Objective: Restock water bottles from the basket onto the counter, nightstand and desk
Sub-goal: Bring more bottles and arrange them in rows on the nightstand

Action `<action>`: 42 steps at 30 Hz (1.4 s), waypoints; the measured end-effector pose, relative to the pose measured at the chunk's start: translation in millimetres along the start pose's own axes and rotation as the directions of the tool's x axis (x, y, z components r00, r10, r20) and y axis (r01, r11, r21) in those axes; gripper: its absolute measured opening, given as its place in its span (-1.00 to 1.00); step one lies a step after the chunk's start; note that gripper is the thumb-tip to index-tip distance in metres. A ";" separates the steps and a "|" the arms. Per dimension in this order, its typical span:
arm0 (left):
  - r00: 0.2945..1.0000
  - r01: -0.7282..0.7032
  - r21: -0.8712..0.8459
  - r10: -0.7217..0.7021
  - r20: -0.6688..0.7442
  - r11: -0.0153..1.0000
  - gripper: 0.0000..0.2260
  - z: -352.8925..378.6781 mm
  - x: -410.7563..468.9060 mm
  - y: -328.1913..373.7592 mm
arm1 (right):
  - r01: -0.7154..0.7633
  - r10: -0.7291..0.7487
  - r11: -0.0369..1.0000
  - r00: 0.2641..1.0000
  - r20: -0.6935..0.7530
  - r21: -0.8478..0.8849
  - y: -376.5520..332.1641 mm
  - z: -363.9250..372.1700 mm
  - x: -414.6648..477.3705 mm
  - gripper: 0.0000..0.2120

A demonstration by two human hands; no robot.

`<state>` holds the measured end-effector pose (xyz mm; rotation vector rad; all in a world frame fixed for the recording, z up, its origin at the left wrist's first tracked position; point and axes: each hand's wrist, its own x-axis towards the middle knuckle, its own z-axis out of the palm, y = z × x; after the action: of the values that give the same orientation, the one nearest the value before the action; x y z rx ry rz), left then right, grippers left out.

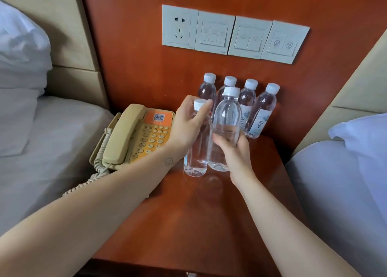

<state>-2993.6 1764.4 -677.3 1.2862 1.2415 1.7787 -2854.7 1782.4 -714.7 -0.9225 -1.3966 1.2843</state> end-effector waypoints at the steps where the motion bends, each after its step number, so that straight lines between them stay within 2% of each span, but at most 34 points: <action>1: 0.999 -0.025 0.031 0.026 -0.028 0.999 -0.74 2.3 0.9 -1.1 | 0.010 -0.011 1.000 1.000 -0.011 -0.016 2.4 0.7 1.9 -0.57; 4: 0.994 -0.062 0.102 0.071 -0.087 0.993 -0.80 8.9 0.0 -2.3 | 0.044 -0.046 0.997 0.999 -0.026 -0.068 10.1 2.4 7.2 -0.52; 7: 0.999 -0.036 0.063 0.038 -0.037 0.997 -0.75 12.1 -3.6 -4.8 | 0.077 -0.082 0.993 0.996 -0.047 -0.091 14.4 3.3 15.0 -0.51; 9: 0.997 -0.061 0.123 0.056 0.045 0.991 -0.60 7.4 -7.9 -9.9 | 0.104 -0.111 0.988 0.992 -0.056 -0.118 19.8 4.0 18.3 -0.52; 11: 0.991 -0.033 0.177 0.009 0.135 0.984 -0.40 1.8 -11.7 -21.0 | 0.111 -0.121 0.985 0.990 -0.072 -0.131 27.4 4.4 20.7 -0.49; 13: 0.984 -0.024 0.246 -0.020 0.175 0.969 -0.24 -3.4 -14.6 -38.2 | 0.129 -0.142 0.982 0.986 -0.088 -0.138 34.5 5.6 25.9 -0.45; 15: 0.983 -0.037 0.280 -0.015 0.181 0.959 -0.18 -6.0 -18.4 -50.8 | 0.149 -0.165 0.978 0.981 -0.103 -0.144 36.8 6.2 30.1 -0.39; 21: 0.992 -0.039 0.272 0.004 0.130 0.962 -0.23 -4.0 -6.4 -57.9 | 0.172 -0.190 0.974 0.975 -0.116 -0.147 39.8 8.4 50.0 -0.35; 26: 0.988 -0.052 0.282 0.008 0.156 0.958 -0.21 -8.4 3.9 -61.2 | 0.179 -0.197 0.975 0.971 -0.137 -0.131 44.4 14.6 55.0 -0.32; 31: 0.991 -0.081 0.322 0.042 0.127 0.943 -0.20 -7.8 7.9 -68.9 | 0.166 -0.176 0.978 0.981 -0.076 -0.123 55.1 8.2 50.9 -0.28; 36: 0.992 0.022 0.397 -0.069 0.105 0.918 -0.24 -9.0 4.9 -77.0 | 0.132 -0.156 0.960 0.985 -0.080 -0.246 64.9 -5.1 43.8 -0.34; 42: 0.997 0.028 0.414 -0.057 0.058 0.910 -0.29 -4.2 4.2 -90.1 | 0.086 -0.122 0.954 0.986 -0.110 -0.286 68.5 -12.1 45.3 -0.42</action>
<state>-3003.1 1800.4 -759.6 1.5213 1.6541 1.4713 -2858.9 1839.0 -775.2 -1.0850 -1.5297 0.9460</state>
